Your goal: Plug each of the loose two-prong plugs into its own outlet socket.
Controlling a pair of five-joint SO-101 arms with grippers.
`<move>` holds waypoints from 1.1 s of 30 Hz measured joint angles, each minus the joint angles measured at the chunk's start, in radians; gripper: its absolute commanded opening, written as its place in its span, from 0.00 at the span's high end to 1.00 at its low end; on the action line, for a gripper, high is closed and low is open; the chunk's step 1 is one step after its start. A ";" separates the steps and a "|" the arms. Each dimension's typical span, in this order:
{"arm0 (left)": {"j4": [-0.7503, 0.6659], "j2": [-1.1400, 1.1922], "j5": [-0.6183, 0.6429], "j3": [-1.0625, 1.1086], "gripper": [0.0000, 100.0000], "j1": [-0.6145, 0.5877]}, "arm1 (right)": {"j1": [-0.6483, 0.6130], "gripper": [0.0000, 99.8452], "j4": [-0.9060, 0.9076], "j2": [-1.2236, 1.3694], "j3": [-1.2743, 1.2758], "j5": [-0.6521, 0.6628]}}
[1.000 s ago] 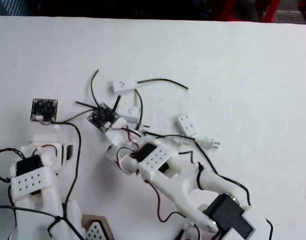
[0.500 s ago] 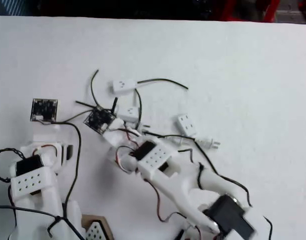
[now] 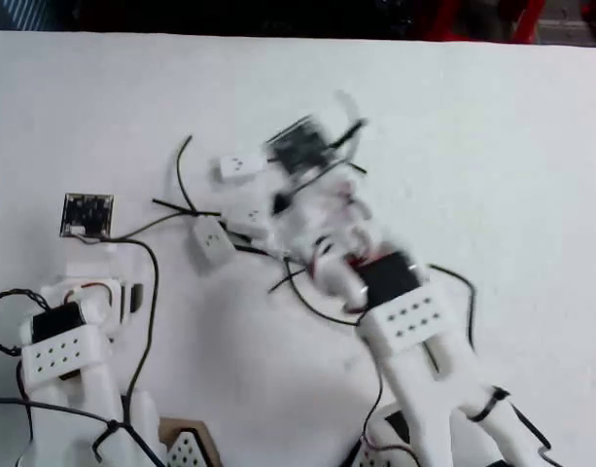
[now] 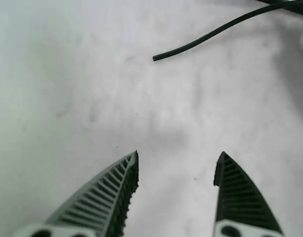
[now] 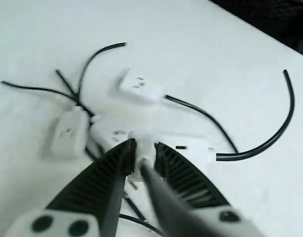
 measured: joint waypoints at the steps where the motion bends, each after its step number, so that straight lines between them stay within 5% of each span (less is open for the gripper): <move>1: 0.000 0.000 0.000 0.000 0.75 0.000 | 0.049 0.98 -0.023 0.014 -0.003 0.000; 9: -0.041 -0.002 0.000 0.028 0.75 0.000 | 0.308 0.98 -0.313 0.298 -0.006 -0.002; 15: -0.044 -0.002 0.000 0.028 0.75 0.000 | 0.387 0.88 -0.328 0.586 -0.209 -0.002; 21: -0.044 -0.002 0.000 0.028 0.75 0.000 | 0.408 0.84 -0.101 0.781 -0.482 -0.002; 29: -0.044 -0.002 0.000 0.028 0.75 0.000 | 0.391 0.84 0.265 0.710 -0.598 -0.002; 33: -0.044 -0.002 0.000 0.028 0.75 0.000 | 0.345 0.84 0.454 0.641 -0.600 0.121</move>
